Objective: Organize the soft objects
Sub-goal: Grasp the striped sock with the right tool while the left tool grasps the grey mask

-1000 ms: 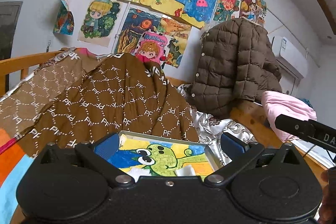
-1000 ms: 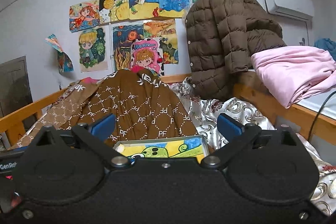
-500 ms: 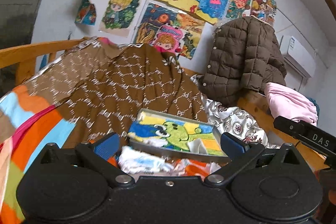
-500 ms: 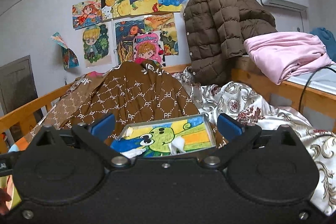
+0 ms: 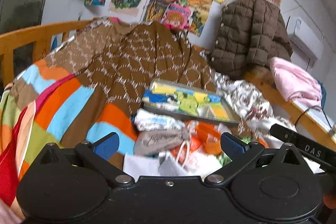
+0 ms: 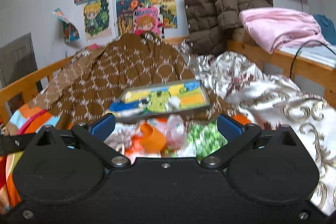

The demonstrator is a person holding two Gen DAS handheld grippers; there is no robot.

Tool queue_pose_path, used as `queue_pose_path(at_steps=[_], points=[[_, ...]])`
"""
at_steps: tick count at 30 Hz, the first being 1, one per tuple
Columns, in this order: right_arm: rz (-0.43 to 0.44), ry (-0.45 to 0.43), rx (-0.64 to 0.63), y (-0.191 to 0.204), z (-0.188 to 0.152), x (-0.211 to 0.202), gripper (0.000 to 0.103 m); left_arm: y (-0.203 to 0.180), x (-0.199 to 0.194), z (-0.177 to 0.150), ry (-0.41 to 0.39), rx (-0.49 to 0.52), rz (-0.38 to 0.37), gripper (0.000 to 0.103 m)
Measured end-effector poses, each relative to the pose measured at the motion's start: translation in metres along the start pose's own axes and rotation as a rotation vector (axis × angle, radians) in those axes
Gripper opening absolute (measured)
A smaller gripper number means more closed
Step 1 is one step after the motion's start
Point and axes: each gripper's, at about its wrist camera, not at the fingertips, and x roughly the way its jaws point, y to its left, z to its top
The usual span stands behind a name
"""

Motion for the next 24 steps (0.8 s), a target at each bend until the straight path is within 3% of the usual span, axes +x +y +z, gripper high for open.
queue_pose_path(at_steps=[8,15,24], points=[[-0.020,0.101,-0.033,0.002,-0.027,-0.014,0.103,0.007,-0.010,-0.014,0.091,-0.005,0.013,0.102],[-0.011,0.259,-0.053,-0.001,-0.044,-0.011,0.102,0.001,0.003,-0.035,0.281,0.102,-0.011,0.102],[0.120,0.516,-0.027,-0.008,-0.053,0.034,0.102,-0.003,0.040,-0.047,0.492,0.235,-0.060,0.102]])
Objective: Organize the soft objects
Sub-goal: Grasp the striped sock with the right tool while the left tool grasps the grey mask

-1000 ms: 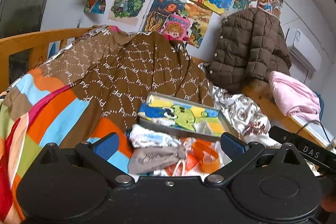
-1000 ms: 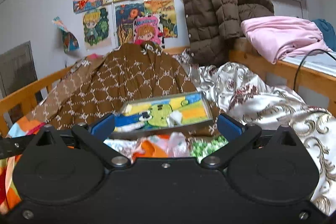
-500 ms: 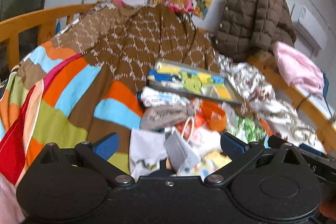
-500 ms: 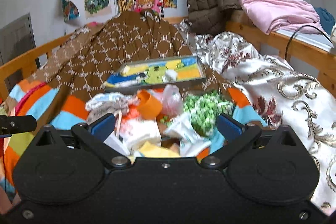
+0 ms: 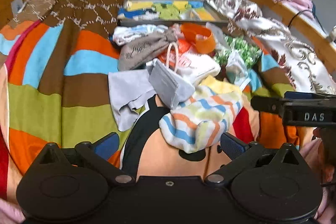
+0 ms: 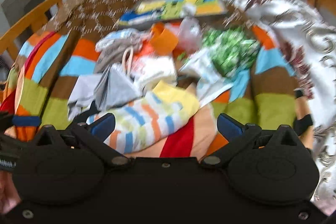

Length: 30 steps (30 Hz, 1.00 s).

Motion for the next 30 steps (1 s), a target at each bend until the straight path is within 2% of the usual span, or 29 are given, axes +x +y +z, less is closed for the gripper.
queue_pose_path(at_steps=[8,12,15,20,24,26,30], points=[[0.069,0.097,-0.091,0.022,0.002,0.039,0.102,0.016,0.021,0.033,0.087,0.013,-0.021,0.102],[0.086,0.129,-0.131,0.039,0.003,0.057,0.102,0.018,0.034,0.048,0.077,0.055,-0.018,0.102],[0.084,0.152,-0.153,0.051,0.001,0.072,0.102,0.021,0.048,0.056,0.079,0.032,-0.023,0.102],[0.086,0.179,-0.113,0.055,0.005,0.093,0.101,0.018,0.068,0.062,0.078,0.029,-0.047,0.099],[0.109,0.223,-0.062,0.053,0.005,0.114,0.093,0.017,0.079,0.066,0.076,0.041,-0.057,0.086],[0.106,0.241,-0.055,0.055,0.004,0.124,0.083,0.017,0.083,0.067,0.083,0.038,-0.063,0.080],[0.103,0.240,-0.046,0.058,0.003,0.135,0.076,0.019,0.090,0.067,0.096,0.032,-0.078,0.058]])
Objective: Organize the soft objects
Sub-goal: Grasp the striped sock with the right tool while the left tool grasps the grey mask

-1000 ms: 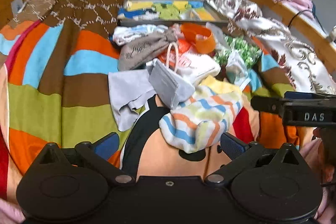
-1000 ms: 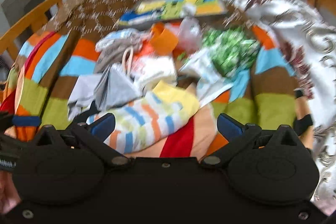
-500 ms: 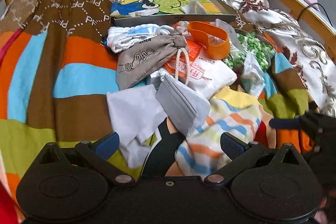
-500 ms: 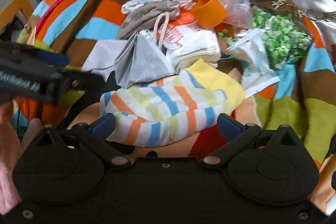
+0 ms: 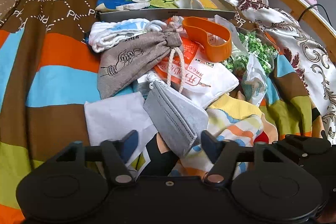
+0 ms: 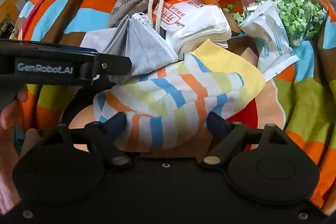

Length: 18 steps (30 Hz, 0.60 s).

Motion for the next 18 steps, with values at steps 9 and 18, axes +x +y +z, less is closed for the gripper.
queue_pose_path(at_steps=[9,18], points=[[0.016,-0.025,0.024,-0.010,-0.008,-0.017,0.054,0.000,0.000,-0.001,-0.020,0.022,0.006,0.031],[0.024,-0.064,0.031,-0.003,-0.010,-0.029,0.016,-0.005,-0.010,-0.005,-0.061,0.060,0.008,0.004]])
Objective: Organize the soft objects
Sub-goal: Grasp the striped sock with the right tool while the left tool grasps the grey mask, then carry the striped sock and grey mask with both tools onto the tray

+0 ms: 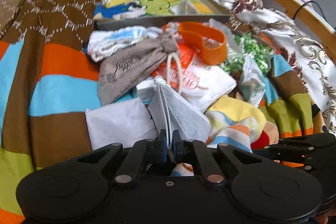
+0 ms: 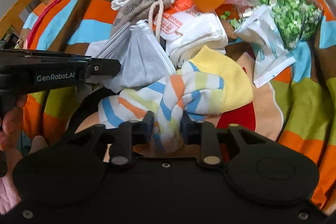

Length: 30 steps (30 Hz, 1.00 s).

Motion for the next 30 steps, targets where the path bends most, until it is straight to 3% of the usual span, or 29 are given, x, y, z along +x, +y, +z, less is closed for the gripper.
queue_pose_path(at_steps=[8,17,25,30], points=[[-0.026,-0.095,-0.023,0.009,-0.003,-0.024,0.010,-0.025,-0.032,-0.008,-0.121,0.110,0.070,0.004],[-0.041,-0.223,-0.001,0.001,-0.009,-0.065,0.009,-0.044,-0.063,-0.012,-0.291,0.184,0.086,0.004],[-0.057,-0.351,-0.011,-0.007,-0.015,-0.102,0.007,-0.046,-0.079,-0.009,-0.391,0.179,0.095,0.004],[-0.097,-0.477,-0.045,-0.005,-0.019,-0.123,0.007,-0.042,-0.091,-0.006,-0.463,0.146,0.091,0.004]])
